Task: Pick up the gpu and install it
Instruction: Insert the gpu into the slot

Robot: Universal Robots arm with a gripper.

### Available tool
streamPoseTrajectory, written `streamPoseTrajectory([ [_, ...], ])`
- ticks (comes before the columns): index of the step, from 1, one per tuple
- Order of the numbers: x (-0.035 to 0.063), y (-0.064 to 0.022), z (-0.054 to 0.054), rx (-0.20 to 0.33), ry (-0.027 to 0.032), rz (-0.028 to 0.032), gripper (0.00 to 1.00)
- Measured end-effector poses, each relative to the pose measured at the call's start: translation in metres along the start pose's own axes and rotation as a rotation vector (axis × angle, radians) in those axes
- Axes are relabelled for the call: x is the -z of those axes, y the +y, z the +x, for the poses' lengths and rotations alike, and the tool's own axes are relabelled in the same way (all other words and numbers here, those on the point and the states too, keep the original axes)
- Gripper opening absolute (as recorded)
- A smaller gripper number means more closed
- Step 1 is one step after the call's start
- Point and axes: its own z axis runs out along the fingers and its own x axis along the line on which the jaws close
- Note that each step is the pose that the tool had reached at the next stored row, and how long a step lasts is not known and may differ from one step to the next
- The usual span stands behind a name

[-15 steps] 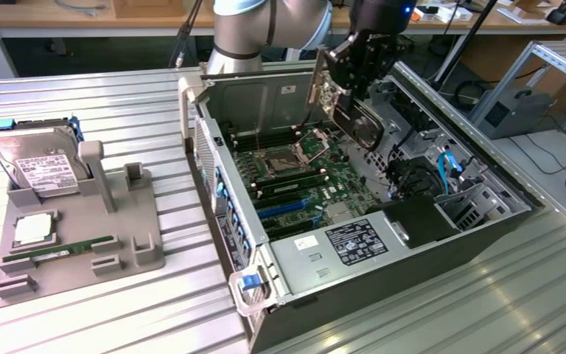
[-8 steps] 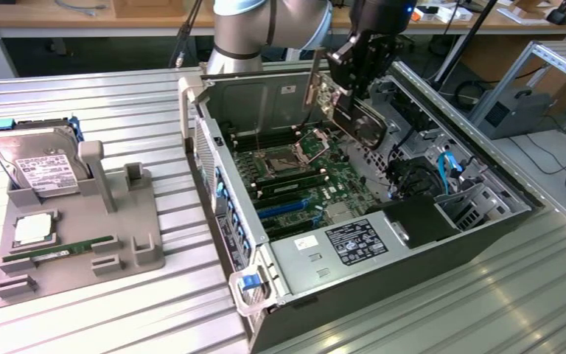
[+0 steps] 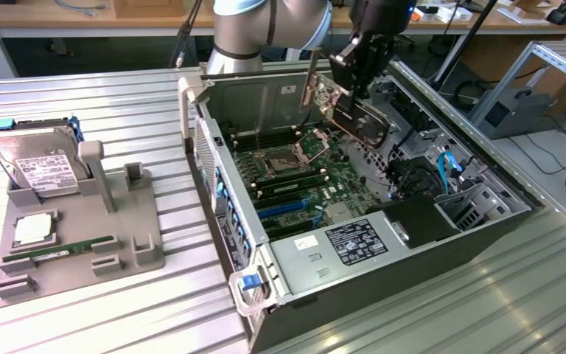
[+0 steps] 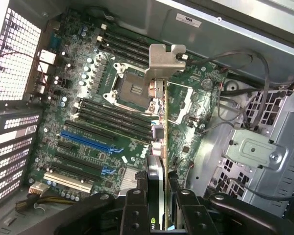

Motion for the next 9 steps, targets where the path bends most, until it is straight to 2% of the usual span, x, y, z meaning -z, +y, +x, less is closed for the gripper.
streamPoseTrajectory([
  [9, 0.0000, 0.0000, 0.0000, 0.077, -0.0035, -0.0024, 0.27],
])
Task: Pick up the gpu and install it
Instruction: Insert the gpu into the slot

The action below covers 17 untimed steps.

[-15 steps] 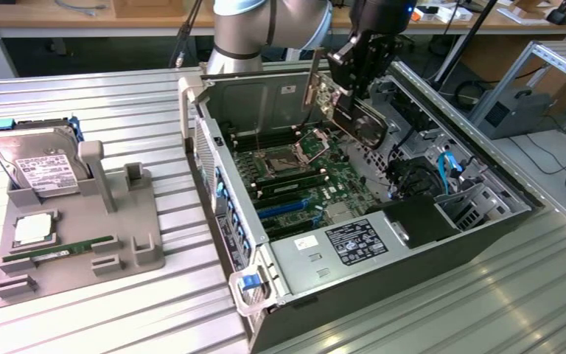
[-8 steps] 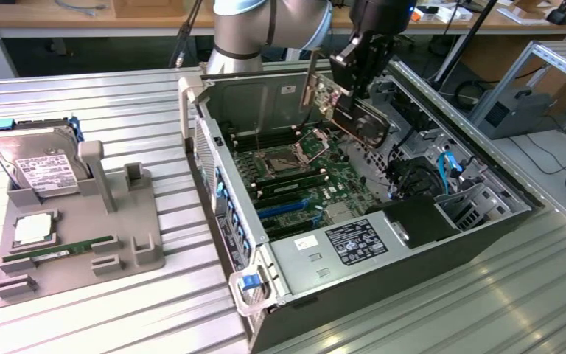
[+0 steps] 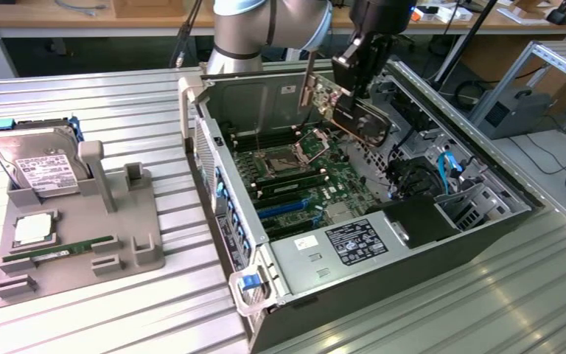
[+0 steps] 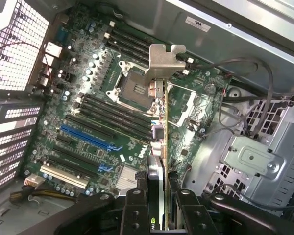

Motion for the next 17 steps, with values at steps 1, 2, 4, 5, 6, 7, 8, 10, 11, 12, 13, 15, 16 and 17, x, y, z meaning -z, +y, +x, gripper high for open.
streamPoseTrajectory([
  [1, 0.0000, 0.0000, 0.0000, 0.009, -0.0005, -0.0003, 0.27],
  [2, 0.0000, 0.0000, 0.0000, 0.015, -0.0007, -0.0005, 0.27],
  [4, 0.0000, 0.0000, 0.0000, 0.029, -0.0014, -0.0010, 0.27],
  [5, 0.0000, 0.0000, 0.0000, 0.035, -0.0017, -0.0011, 0.27],
  [6, 0.0000, 0.0000, 0.0000, 0.039, -0.0018, -0.0013, 0.27],
  [7, 0.0000, 0.0000, 0.0000, 0.049, -0.0023, -0.0015, 0.27],
  [8, 0.0000, 0.0000, 0.0000, 0.053, -0.0024, -0.0017, 0.27],
  [10, 0.0000, 0.0000, 0.0000, 0.068, -0.0031, -0.0021, 0.27],
  [11, 0.0000, 0.0000, 0.0000, 0.085, -0.0039, -0.0027, 0.27],
  [12, 0.0000, 0.0000, 0.0000, 0.098, -0.0045, -0.0031, 0.27],
  [13, 0.0000, 0.0000, 0.0000, 0.105, -0.0049, -0.0033, 0.27],
  [15, 0.0000, 0.0000, 0.0000, 0.119, -0.0055, -0.0038, 0.27],
  [16, 0.0000, 0.0000, 0.0000, 0.133, -0.0061, -0.0042, 0.27],
  [17, 0.0000, 0.0000, 0.0000, 0.144, -0.0067, -0.0045, 0.27],
])
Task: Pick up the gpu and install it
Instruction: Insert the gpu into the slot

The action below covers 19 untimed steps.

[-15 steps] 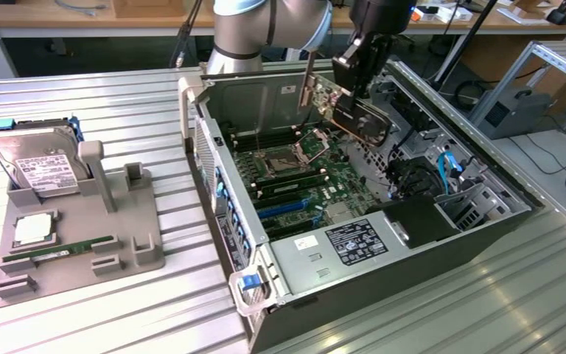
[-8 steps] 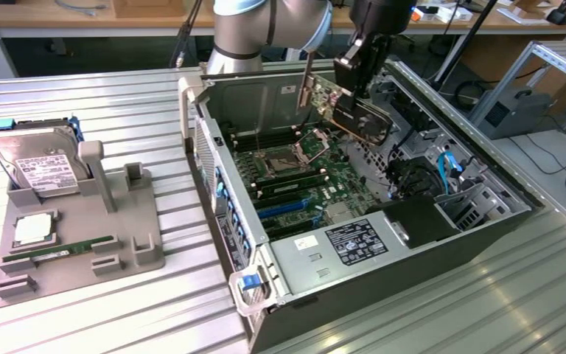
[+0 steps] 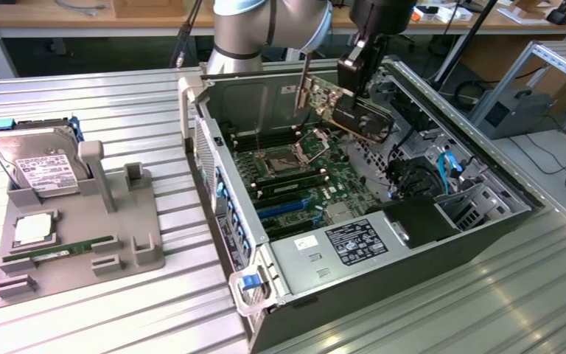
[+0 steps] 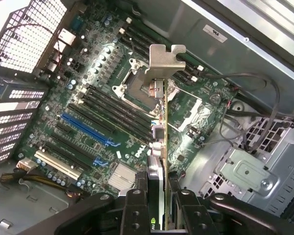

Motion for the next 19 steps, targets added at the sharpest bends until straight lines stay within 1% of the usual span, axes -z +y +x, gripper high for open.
streamPoseTrajectory([
  [4, 0.0000, 0.0000, 0.0000, 0.050, -0.0023, -0.0016, 0.27],
  [7, 0.0000, 0.0000, 0.0000, 0.077, -0.0036, -0.0024, 0.27],
  [11, 0.0000, 0.0000, 0.0000, 0.124, -0.0058, -0.0039, 0.27],
  [15, 0.0000, 0.0000, 0.0000, 0.157, -0.0073, -0.0049, 0.27],
  [19, 0.0000, 0.0000, 0.0000, 0.207, -0.0096, -0.0065, 0.27],
])
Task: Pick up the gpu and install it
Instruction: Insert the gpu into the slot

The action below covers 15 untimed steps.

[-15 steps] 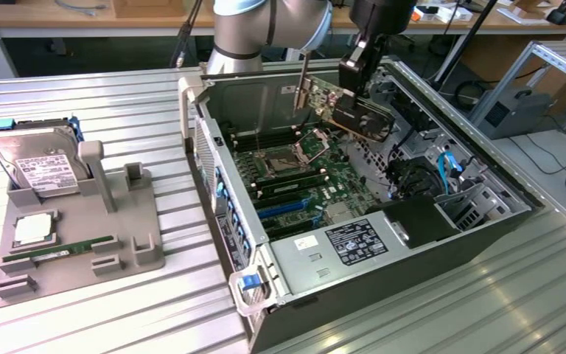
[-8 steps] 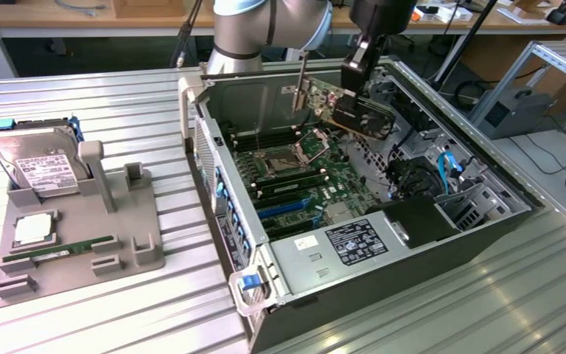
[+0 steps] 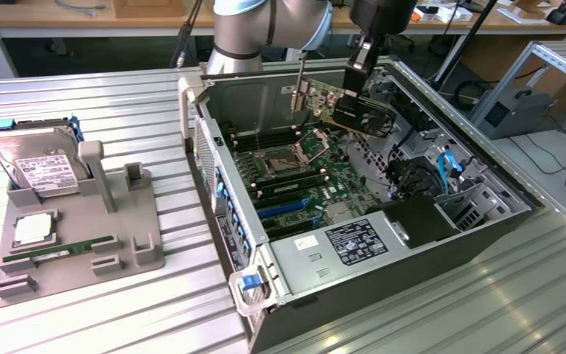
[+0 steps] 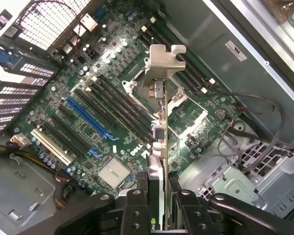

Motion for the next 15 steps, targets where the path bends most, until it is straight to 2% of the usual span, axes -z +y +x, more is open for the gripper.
streamPoseTrajectory([
  [15, 0.0000, 0.0000, 0.0000, 0.140, -0.0064, -0.0043, 0.27],
])
